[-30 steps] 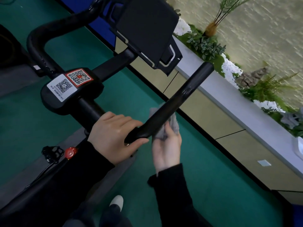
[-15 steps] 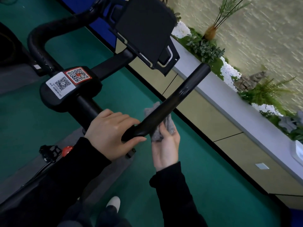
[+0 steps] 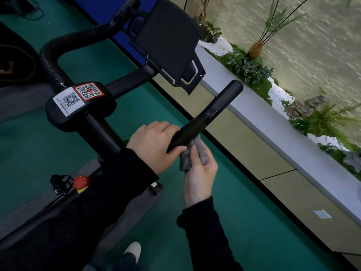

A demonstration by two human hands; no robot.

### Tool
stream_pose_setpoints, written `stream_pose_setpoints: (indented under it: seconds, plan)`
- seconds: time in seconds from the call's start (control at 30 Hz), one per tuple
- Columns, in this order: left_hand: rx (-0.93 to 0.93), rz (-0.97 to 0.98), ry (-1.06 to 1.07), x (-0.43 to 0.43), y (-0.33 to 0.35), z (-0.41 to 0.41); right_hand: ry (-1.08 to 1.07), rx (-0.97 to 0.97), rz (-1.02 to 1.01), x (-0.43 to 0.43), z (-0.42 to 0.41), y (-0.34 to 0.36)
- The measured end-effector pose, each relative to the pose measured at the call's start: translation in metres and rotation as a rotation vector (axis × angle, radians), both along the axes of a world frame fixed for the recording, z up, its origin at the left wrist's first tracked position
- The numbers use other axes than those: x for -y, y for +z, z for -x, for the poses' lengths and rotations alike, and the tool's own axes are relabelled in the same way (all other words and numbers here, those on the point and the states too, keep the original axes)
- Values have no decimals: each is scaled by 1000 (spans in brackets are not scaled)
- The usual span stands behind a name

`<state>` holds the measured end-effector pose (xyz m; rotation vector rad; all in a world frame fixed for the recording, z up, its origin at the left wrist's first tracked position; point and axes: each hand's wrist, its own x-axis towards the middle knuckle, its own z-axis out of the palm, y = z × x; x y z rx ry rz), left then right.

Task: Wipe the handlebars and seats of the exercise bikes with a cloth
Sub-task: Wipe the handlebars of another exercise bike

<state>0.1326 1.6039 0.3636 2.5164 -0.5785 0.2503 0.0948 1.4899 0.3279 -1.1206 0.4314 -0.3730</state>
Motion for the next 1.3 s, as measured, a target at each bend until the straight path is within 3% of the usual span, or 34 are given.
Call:
stream_pose_setpoints:
  seconds: [0.27,0.57,0.8,0.97,1.13,1.3]
  plan:
    - [-41,38,9,1,1,0,-109,-47,310,5,-5,-11]
    - [-60,35,-21,8,4,-7,-393,27,322,24,-40,22]
    - [-95,86,-52,8,3,-7,-421,112,941,4,-28,21]
    - [-98,121,-51,7,0,-7,-493,25,916,28,-56,43]
    - [-116,123,-45,7,-1,-7,-391,124,1286,10,-41,34]
    - [-127,158,-50,7,-3,-7,-291,163,1507,34,-56,51]
